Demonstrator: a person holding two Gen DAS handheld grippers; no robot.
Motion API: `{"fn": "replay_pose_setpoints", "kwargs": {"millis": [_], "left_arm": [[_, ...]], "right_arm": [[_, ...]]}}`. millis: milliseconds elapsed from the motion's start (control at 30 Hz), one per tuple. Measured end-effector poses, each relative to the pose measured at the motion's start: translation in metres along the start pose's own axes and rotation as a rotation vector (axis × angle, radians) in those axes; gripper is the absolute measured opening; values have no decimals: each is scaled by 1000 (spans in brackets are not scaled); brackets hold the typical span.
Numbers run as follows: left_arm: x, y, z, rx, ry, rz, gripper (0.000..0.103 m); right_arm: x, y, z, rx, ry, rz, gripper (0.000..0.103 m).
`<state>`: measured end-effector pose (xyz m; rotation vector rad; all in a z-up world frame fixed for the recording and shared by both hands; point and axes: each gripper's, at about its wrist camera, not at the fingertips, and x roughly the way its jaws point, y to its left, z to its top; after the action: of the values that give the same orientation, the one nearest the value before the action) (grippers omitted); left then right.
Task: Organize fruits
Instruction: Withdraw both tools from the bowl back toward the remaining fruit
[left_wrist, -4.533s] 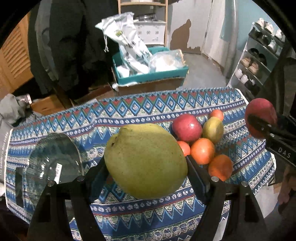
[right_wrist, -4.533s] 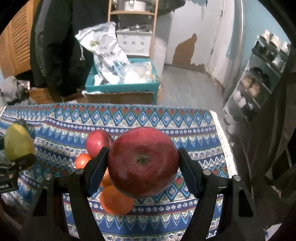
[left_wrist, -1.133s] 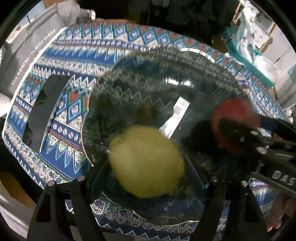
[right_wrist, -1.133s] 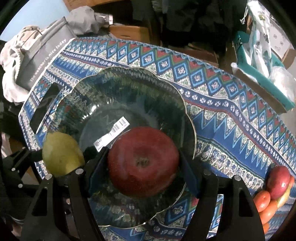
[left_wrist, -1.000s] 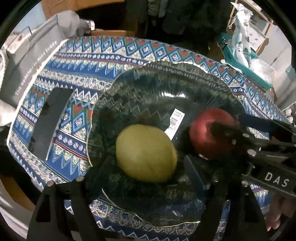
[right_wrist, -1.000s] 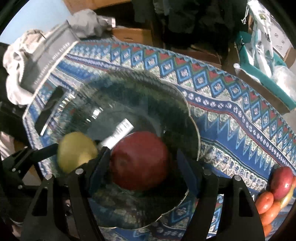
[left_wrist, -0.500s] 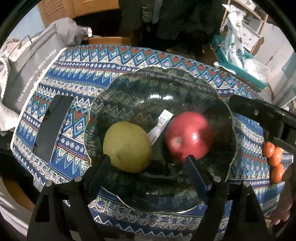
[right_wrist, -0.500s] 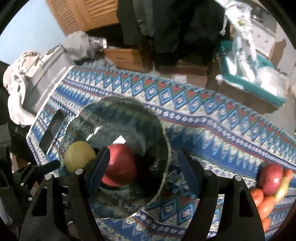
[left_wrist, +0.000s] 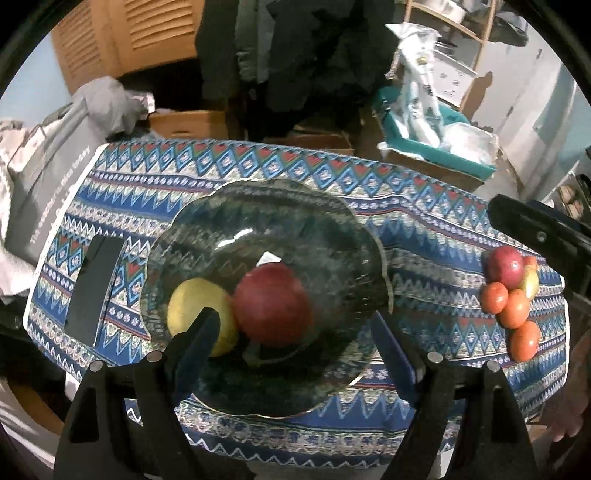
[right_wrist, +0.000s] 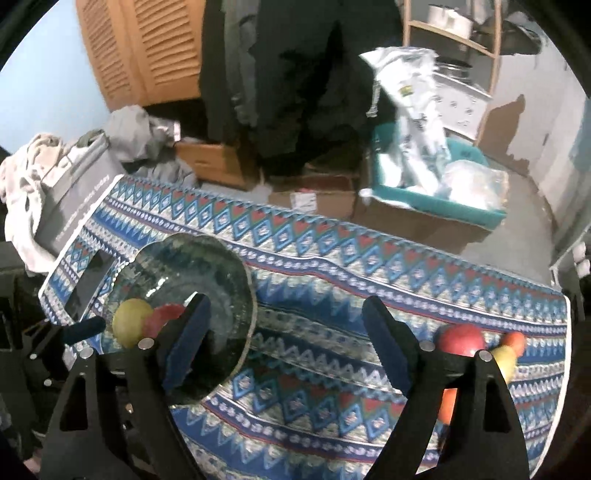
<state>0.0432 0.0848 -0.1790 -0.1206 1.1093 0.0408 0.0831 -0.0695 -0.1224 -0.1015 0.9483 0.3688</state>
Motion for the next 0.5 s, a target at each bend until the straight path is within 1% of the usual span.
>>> {"fn": "replay_pose_setpoints", "kwargs": {"millis": [167,300,500], "left_arm": [[-6,-23,1,37,-8,-23,85],[-7,-44,0,76,-6,-38,85],[-9,-77,0,138,-7,-56,85]], "right_arm": [[-25,-25,-8,23,-23,-39,87],[-43,-48,-18,45,-46,-91,91],[-59,-88,-35,106,-53,-136,91]]}}
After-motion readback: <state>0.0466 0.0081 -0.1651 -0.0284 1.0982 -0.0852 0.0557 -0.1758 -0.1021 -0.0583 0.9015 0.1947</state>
